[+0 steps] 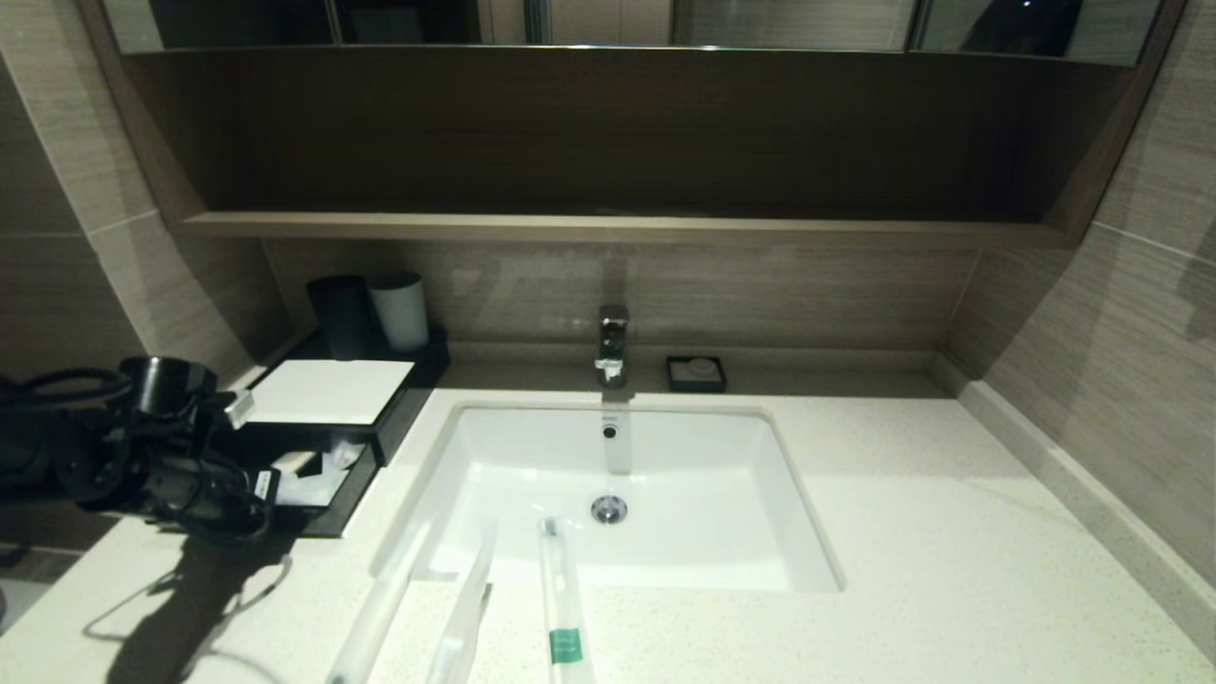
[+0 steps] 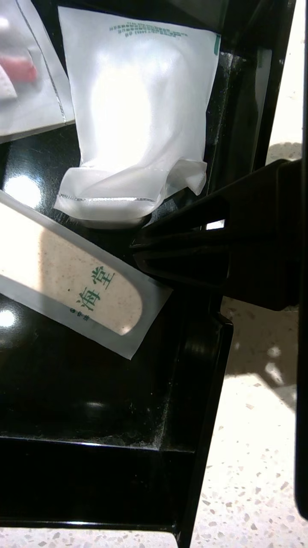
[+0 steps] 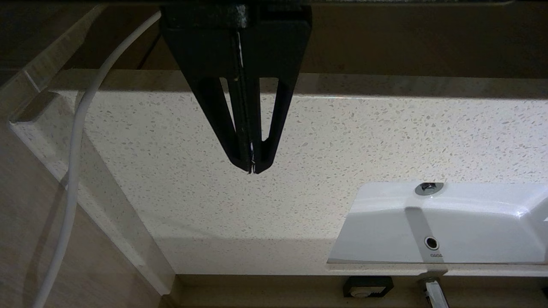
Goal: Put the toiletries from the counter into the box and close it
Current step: Open the drawer
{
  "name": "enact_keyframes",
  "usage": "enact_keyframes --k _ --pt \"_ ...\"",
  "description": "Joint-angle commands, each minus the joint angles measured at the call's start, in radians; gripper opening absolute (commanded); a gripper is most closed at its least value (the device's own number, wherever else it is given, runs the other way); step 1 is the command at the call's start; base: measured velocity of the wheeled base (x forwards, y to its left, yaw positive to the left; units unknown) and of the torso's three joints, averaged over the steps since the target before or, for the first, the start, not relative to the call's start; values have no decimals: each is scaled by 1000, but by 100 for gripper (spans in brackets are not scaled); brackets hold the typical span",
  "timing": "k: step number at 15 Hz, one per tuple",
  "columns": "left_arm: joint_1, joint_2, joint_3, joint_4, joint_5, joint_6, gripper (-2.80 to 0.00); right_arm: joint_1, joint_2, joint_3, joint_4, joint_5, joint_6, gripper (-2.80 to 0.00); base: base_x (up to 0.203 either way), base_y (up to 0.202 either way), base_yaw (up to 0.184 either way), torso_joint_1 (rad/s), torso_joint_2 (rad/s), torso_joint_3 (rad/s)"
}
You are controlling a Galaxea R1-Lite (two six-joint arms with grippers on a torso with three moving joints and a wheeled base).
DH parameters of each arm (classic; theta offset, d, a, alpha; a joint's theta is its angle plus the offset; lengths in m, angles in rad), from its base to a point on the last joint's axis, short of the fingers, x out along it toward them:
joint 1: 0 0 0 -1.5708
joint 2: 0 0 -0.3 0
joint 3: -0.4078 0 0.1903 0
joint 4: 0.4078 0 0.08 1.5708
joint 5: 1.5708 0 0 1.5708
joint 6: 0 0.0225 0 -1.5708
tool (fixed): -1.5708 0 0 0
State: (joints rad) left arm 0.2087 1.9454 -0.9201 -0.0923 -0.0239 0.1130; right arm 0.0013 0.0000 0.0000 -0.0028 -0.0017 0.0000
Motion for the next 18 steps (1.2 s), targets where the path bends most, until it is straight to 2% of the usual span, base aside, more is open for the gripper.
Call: enact_keyframes --k 1,6,18 --pt "-4 -2 -11 25 4 1 -280 0 -2 2 0 0 0 -280 0 0 0 0 0 0" --pt "-9 -15 -41 127 4 1 -280 0 -2 2 0 0 0 -280 0 0 0 0 0 0" --pt "-9 -36 -85 267 4 1 -280 0 -2 2 0 0 0 -280 0 0 0 0 0 0"
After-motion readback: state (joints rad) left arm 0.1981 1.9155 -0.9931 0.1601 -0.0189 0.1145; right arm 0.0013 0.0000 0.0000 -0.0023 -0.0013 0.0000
